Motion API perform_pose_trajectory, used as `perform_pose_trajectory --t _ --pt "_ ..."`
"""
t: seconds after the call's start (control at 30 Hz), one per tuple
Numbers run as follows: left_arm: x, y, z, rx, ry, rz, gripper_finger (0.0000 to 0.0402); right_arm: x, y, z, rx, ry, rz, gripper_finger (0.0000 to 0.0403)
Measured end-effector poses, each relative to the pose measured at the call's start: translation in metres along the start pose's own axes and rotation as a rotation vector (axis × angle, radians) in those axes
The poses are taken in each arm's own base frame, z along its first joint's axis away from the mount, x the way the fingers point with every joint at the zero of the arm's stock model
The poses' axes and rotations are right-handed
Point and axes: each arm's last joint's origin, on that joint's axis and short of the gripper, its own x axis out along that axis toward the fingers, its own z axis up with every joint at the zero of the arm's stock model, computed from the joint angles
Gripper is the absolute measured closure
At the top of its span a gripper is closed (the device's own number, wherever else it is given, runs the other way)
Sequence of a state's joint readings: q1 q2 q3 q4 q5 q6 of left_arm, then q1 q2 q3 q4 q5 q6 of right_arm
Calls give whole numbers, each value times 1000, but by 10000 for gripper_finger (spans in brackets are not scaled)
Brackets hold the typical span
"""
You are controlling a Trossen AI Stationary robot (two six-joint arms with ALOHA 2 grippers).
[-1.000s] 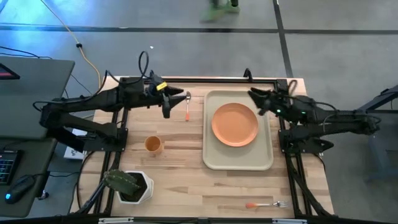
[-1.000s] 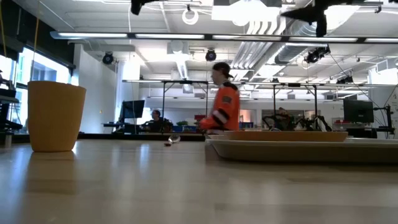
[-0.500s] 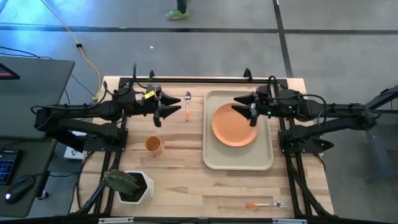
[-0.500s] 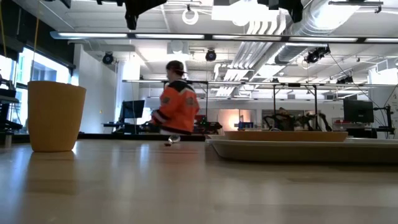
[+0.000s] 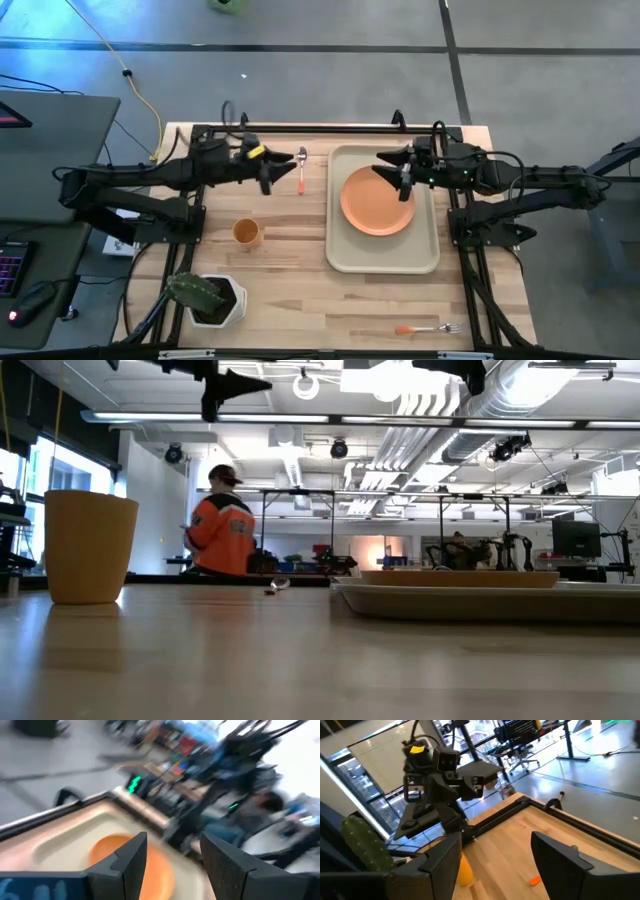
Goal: Pick and place plate/cup/fork/spoon on tray
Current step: Put the orange spoon on the beige serving tray beside the orange plate
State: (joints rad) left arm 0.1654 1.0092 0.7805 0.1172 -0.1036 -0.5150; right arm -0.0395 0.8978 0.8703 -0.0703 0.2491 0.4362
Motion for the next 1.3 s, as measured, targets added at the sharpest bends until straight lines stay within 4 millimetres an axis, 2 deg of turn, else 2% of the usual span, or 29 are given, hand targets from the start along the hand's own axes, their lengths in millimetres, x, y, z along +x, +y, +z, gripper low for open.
perform_pose_trajectory --t 0.1,0.23,0.4,0.6,0.77,1.0,1.3 --pt "15 0 6 61 126 200 229 0 -1 0 0 -13 -29 171" --pt "41 16 5 102 289 471 229 0 -1 0 0 -13 -29 171" --pt "74 45 -20 98 444 622 229 0 -1 0 -1 -11 -30 171" --pt "105 75 -56 32 530 761 229 0 -2 -3 -8 13 -44 171" --pt "121 95 -81 -28 547 856 229 0 -4 -3 -12 10 -78 171" --pt "134 114 -101 -42 539 947 229 0 -5 -5 -19 21 -106 171" --pt "148 128 -123 -84 556 932 229 0 -6 -5 -21 21 -115 171"
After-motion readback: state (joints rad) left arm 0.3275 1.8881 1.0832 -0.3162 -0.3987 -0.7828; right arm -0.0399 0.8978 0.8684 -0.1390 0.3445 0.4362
